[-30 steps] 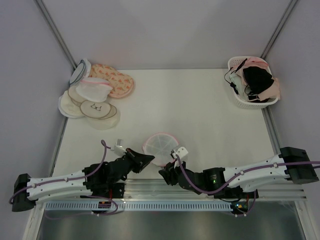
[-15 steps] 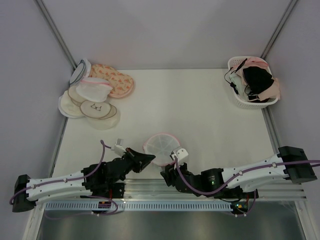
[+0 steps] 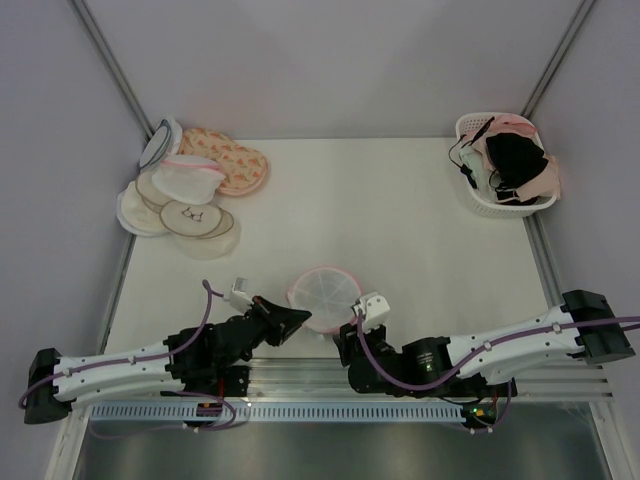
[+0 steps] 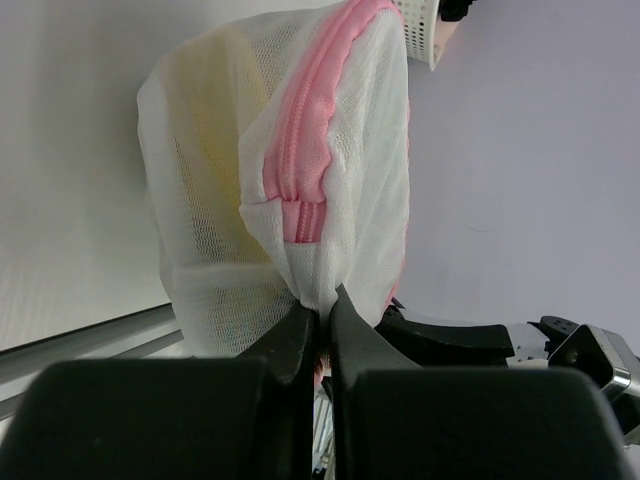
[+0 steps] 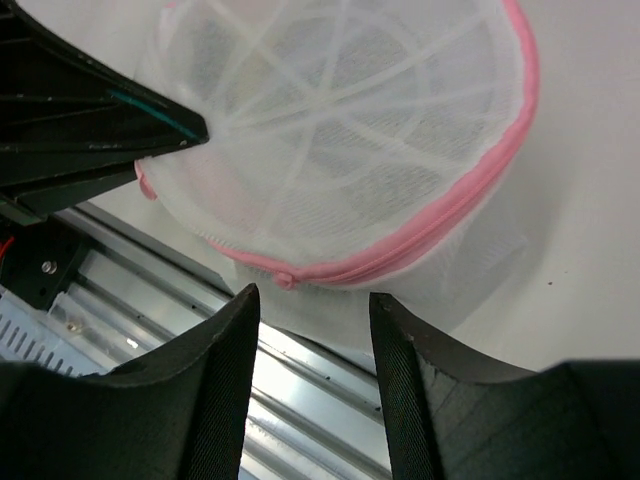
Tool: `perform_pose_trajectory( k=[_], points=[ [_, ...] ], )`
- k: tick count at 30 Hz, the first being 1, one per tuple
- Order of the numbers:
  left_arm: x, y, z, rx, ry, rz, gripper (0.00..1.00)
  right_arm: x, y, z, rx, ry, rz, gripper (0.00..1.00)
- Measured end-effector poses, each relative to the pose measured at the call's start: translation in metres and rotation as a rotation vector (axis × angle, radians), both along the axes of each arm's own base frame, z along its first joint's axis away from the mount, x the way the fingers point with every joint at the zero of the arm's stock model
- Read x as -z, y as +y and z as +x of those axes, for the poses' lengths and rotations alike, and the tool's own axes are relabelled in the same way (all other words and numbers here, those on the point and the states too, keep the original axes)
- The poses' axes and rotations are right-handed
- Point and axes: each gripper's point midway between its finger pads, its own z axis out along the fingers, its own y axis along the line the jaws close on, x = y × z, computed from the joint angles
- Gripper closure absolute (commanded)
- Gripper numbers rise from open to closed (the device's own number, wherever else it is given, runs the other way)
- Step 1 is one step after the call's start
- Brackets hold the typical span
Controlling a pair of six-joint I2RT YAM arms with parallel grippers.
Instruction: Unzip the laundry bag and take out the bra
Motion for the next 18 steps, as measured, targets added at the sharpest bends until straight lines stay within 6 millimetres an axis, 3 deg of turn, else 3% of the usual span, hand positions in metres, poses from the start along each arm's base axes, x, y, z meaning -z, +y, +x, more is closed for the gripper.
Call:
perform_pose_trajectory(
  k=[2,6,14,18],
  points=[
    [0.001,0.0,0.0,0.0,0.001,0.002,0.98,-0.003,-0.004,0.005,0.032,-0.019,0.004,0.48],
    [0.006,-0.001,0.0,0.001,0.007,0.021,0.98,-0.01,-0.006,0.012,0.067,-0.047,0.028,0.62],
    [0.006,-0.001,0.0,0.002,0.008,0.024,0.98,-0.015,-0.004,0.014,0.077,-0.039,0.073,0.56],
    [0.006,-0.002,-0.001,0.006,0.009,0.021,0.98,-0.006,-0.003,0.009,0.055,-0.008,0.097,0.57]
  ],
)
